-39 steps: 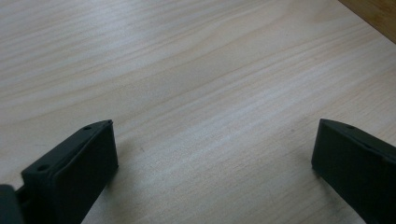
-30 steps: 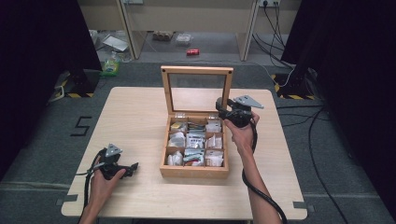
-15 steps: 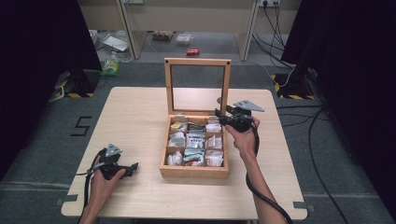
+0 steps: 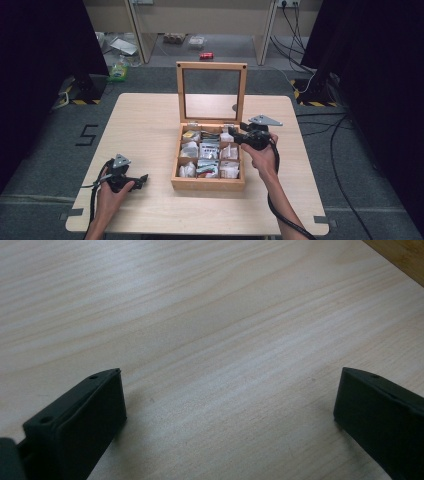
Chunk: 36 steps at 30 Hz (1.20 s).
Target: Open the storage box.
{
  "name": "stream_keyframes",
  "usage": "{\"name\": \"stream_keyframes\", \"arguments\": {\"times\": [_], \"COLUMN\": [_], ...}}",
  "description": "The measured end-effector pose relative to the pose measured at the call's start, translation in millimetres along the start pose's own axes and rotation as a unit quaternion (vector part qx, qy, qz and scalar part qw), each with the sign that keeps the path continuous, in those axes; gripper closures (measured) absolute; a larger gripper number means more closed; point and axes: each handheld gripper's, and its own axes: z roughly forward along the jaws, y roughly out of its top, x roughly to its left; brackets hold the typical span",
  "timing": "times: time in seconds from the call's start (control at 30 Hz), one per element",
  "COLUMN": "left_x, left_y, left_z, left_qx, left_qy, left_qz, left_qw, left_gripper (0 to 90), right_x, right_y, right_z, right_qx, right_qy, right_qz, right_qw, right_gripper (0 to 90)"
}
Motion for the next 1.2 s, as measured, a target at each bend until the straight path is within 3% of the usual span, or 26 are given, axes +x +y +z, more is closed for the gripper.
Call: {"name": "stream_keyframes", "arguments": {"times": [0.87,1.2], "left_x": [0.0,0.0], "left_y": [0.0,0.0], "left_z": [0.0,0.0], "left_qx": [0.0,0.0], "left_qy": [0.0,0.0], "left_qz": [0.0,0.0], "left_qw": [1.0,1.0], "left_gripper": [0.0,0.0], "right_x": [15.2,24.2], "right_y": [-22.5,-26.8], "right_z": [-19.9,-20.3], "right_qx": [0.018,0.036], "right_qy": [0.032,0.032], "right_qz": [0.004,0.001], "right_qw": [0.9993,0.9988], "right_gripper": [45.4,45.4]}}
